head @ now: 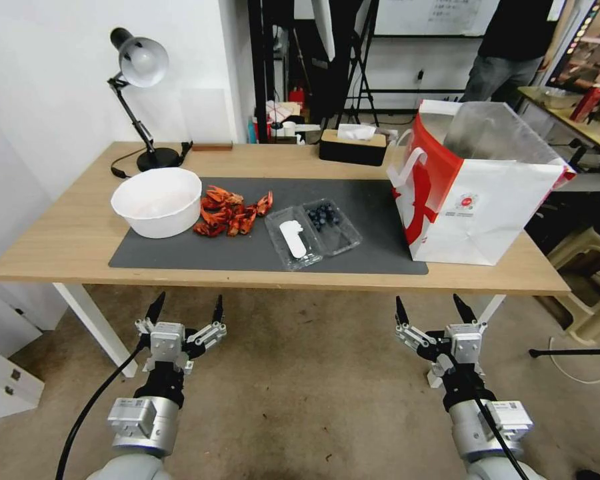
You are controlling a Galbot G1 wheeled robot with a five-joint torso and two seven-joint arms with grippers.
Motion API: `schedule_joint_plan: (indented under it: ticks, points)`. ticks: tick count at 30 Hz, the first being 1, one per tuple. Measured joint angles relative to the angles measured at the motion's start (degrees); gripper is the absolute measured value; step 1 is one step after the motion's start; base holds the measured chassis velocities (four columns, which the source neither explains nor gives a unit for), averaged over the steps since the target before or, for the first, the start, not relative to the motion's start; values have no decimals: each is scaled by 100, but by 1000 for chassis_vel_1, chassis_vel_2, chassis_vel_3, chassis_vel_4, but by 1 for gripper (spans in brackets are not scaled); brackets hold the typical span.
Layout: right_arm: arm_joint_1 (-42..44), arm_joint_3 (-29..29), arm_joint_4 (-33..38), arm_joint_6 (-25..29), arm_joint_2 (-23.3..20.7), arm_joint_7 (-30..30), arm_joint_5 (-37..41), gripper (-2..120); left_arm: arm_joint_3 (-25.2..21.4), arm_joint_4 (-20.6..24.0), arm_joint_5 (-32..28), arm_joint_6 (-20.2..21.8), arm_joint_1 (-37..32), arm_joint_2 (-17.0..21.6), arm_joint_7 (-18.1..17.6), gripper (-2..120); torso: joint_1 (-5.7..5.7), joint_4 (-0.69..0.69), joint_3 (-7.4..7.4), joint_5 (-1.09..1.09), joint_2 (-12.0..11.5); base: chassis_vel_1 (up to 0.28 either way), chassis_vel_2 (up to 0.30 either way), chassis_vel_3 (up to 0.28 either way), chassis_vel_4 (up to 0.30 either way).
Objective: Close the takeout container lid, then place the container into the takeout bag.
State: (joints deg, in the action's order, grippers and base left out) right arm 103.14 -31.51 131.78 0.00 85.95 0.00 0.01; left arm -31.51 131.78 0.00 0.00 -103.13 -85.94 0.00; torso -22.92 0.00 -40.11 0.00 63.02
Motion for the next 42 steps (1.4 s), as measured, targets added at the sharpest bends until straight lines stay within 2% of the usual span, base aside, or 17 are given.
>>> schedule_joint_plan:
  ticks: [25, 27, 29, 30, 31, 32, 34, 35, 42]
  points:
    - [-20, 7, -14, -43, -81, -49, 90, 100, 26, 24, -115, 85, -30, -68, -8, 100, 0, -3, 0, 1, 0, 0, 0, 0, 0]
    - [-147, 68, -179, -335, -517, -358, 554, 100, 236, 182, -695, 560, -217, -477, -78, 100, 0, 3, 0, 1, 0, 0, 0, 0, 0]
    - [-181, 85, -222, -414, -635, -443, 677, 100, 264, 202, -770, 620, -240, -532, -85, 100, 1, 3, 0, 2, 0, 0, 0, 0, 0]
    - [-274, 125, -345, -624, -956, -669, 1025, 100, 302, 239, -893, 723, -275, -611, -105, 100, 0, 2, 0, 3, 0, 0, 0, 0, 0]
    - [-333, 153, -417, -763, -1159, -816, 1242, 100, 297, 214, -937, 693, -274, -619, -73, 100, 0, 1, 0, 3, 0, 0, 0, 0, 0]
    - [-333, 153, -417, -763, -1159, -816, 1242, 100, 297, 214, -937, 693, -274, -619, -73, 100, 0, 1, 0, 3, 0, 0, 0, 0, 0]
    - [-460, 207, -587, -1022, -1573, -1113, 1688, 100, 228, 53, -994, 522, -244, -634, 8, 100, -1, 2, 0, -3, 0, 0, 0, 0, 0]
    - [-589, 209, -722, -1008, -1660, -1184, 1800, 100, 201, -8, -992, 456, -228, -634, 30, 100, -1, -1, 0, 2, 0, 0, 0, 0, 0]
    - [-833, 113, -820, -909, -1750, -1265, 1838, 100, 91, -146, -975, 338, -187, -630, 122, 100, -1, 0, 0, 0, 0, 0, 0, 0, 0]
